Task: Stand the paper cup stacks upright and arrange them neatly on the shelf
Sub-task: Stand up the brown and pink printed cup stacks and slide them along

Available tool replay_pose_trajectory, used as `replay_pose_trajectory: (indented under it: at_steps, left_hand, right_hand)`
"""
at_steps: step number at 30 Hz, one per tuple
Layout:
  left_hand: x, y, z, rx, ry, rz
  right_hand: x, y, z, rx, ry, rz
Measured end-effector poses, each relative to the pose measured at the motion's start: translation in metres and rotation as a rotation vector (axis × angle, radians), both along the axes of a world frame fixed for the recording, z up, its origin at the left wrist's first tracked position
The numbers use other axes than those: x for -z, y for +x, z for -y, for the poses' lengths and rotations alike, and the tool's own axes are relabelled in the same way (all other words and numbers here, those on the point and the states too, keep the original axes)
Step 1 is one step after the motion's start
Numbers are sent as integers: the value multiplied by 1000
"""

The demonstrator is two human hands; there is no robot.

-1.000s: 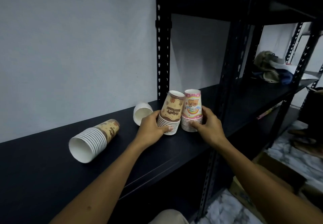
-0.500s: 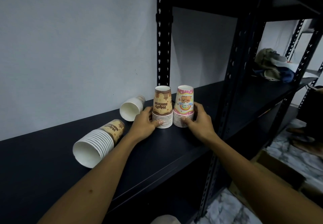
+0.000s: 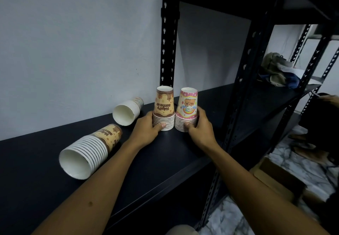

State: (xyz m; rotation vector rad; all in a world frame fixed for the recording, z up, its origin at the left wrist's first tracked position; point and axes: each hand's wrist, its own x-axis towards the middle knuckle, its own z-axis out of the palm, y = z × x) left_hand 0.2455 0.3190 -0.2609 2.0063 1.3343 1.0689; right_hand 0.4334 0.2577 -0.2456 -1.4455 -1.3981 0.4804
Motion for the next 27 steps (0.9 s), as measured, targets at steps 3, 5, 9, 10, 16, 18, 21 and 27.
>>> replay_pose_trajectory:
  at_steps: [3, 5, 9, 10, 16, 18, 21, 27]
  left_hand:
    - [-1, 0, 3, 2, 15, 17]
    - [-1, -1, 5, 3, 2, 41]
    - [-2, -2, 6, -13, -25, 50]
    - [-2, -2, 7, -14, -24, 53]
    - [-2, -2, 9, -1, -7, 55]
    - [-3, -2, 9, -6, -13, 54]
    - [-2, -3, 8, -13, -17, 42]
    - [-1, -3, 8, -17, -13, 34]
  right_hand:
    - [2, 1, -4, 30, 14, 13]
    - [1, 1, -4, 35, 0, -12]
    - [1, 2, -2, 32, -14, -12]
    - [0, 2, -1, 33, -10, -8]
    - [0, 2, 1, 40, 12, 44]
    - [0, 2, 1, 39, 18, 50]
    - [1, 2, 1, 43, 18, 58]
    - [1, 2, 2, 42, 21, 70]
